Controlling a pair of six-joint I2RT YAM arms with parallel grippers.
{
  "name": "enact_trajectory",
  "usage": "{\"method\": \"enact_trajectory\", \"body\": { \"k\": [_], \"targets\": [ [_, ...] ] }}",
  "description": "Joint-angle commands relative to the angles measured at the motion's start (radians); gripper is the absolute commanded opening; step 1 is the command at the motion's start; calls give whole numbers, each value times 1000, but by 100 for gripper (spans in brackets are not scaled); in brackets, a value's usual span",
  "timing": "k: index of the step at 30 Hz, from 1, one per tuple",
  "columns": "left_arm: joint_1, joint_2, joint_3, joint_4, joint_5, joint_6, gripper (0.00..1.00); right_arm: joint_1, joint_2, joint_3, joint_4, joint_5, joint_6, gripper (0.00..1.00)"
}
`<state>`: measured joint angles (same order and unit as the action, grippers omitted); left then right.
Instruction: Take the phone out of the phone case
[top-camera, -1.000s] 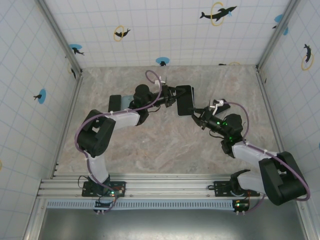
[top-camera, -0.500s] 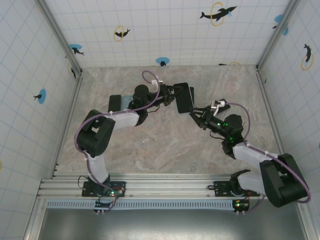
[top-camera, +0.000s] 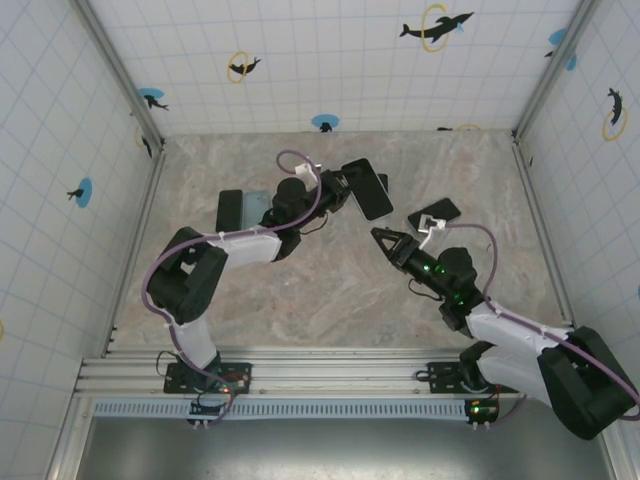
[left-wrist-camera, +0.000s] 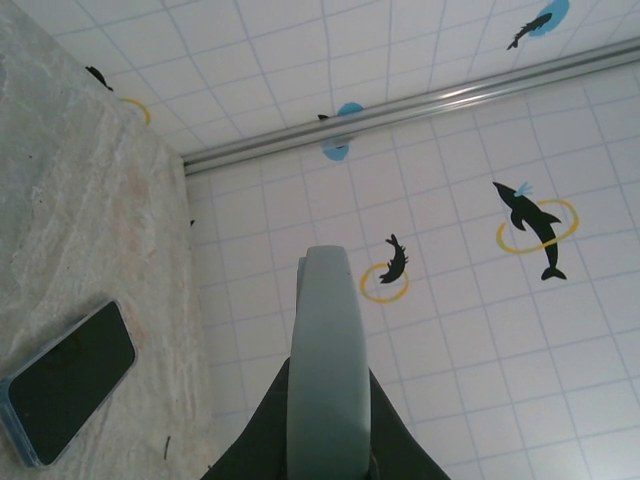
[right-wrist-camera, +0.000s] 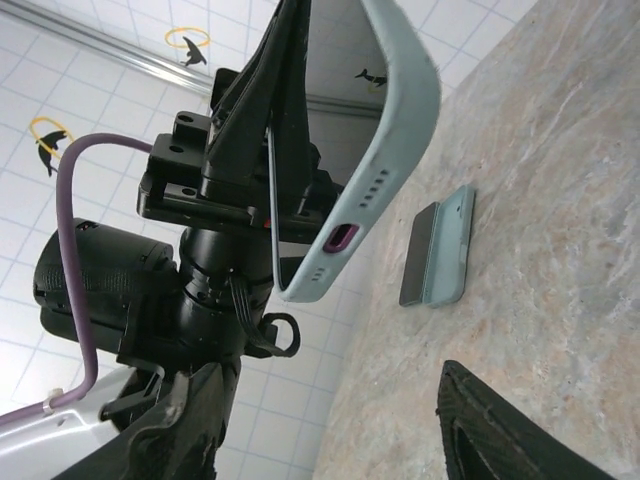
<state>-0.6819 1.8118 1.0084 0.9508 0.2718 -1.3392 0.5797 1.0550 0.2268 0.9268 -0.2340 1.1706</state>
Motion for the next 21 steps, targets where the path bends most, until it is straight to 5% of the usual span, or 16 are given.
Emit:
{"method": "enact_trajectory", "body": {
  "k": [1,21],
  "targets": [
    [-19,-38,6,78,-73,9,0,21,7,-18,164,80,-16,54],
    [-62,-62,-14,149,-99,-47,0,32,118,34,308,95,67,23]
  ]
}}
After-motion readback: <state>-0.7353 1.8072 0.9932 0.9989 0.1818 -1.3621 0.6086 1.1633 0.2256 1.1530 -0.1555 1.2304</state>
